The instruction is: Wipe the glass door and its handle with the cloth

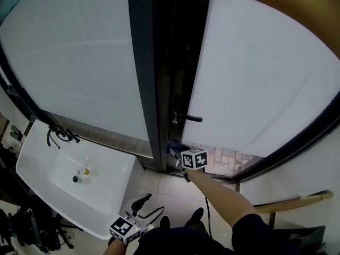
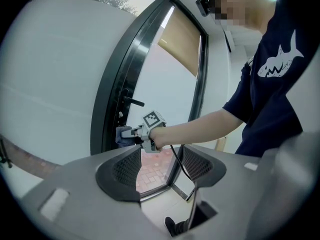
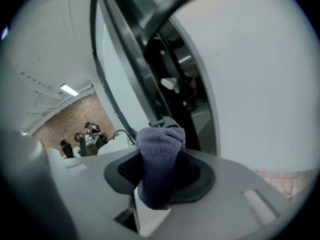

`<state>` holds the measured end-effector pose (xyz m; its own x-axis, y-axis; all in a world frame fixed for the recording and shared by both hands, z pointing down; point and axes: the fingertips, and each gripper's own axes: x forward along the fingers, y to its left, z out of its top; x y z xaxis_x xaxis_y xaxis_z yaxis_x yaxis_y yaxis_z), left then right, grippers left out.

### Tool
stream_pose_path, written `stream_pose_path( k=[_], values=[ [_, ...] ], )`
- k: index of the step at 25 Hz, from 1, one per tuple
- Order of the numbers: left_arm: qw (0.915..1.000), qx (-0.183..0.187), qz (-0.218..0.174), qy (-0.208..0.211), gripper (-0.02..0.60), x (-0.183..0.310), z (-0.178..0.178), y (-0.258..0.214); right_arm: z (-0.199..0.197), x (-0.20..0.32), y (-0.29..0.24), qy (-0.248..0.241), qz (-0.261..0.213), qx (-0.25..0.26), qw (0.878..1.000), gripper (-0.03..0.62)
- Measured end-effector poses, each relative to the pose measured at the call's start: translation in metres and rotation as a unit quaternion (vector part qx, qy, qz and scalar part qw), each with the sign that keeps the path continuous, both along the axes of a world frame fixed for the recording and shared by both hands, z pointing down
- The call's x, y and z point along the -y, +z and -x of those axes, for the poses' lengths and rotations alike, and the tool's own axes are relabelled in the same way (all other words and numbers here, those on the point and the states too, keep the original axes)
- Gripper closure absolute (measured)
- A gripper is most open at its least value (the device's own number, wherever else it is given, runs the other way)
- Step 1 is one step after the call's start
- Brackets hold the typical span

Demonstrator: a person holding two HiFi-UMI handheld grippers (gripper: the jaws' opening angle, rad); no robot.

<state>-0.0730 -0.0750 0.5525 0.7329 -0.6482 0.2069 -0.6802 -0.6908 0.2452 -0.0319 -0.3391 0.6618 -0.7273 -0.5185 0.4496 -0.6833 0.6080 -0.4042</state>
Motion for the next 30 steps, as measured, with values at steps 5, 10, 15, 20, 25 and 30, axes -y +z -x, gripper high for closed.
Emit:
stream_pose_path(
  k=[5, 10, 15, 20, 25, 30],
  values=[
    [0.9989, 0.001, -0.01, 0.047, 0.321, -0.001, -0.004, 0.002, -0.023, -0.078, -0.051, -0.037, -0.072, 0.015, 0.997, 0.454],
    [0.9941, 0.002, -0.013, 0.108, 0.321, -0.004, -0.022, 0.0, -0.066, -0.145, -0.11, -0.014, -0.125, 0.058, 0.99, 0.454],
    [0.9872, -0.005, -0.027, 0.157, 0.321, -0.007, -0.057, -0.014, -0.116, -0.2, -0.143, 0.016, -0.187, 0.006, 0.982, 0.454],
    [0.9809, -0.017, -0.035, 0.191, 0.322, -0.022, -0.091, -0.021, -0.162, -0.245, -0.147, 0.069, -0.15, 0.052, 0.985, 0.454],
    [0.9772, -0.003, -0.044, 0.208, 0.322, -0.046, -0.123, -0.03, -0.202, -0.284, -0.144, 0.114, -0.121, 0.092, 0.982, 0.453],
    [0.98, -0.006, -0.039, 0.195, 0.322, -0.082, -0.149, -0.044, -0.239, -0.336, -0.142, 0.137, -0.113, 0.097, 0.979, 0.453]
  ],
)
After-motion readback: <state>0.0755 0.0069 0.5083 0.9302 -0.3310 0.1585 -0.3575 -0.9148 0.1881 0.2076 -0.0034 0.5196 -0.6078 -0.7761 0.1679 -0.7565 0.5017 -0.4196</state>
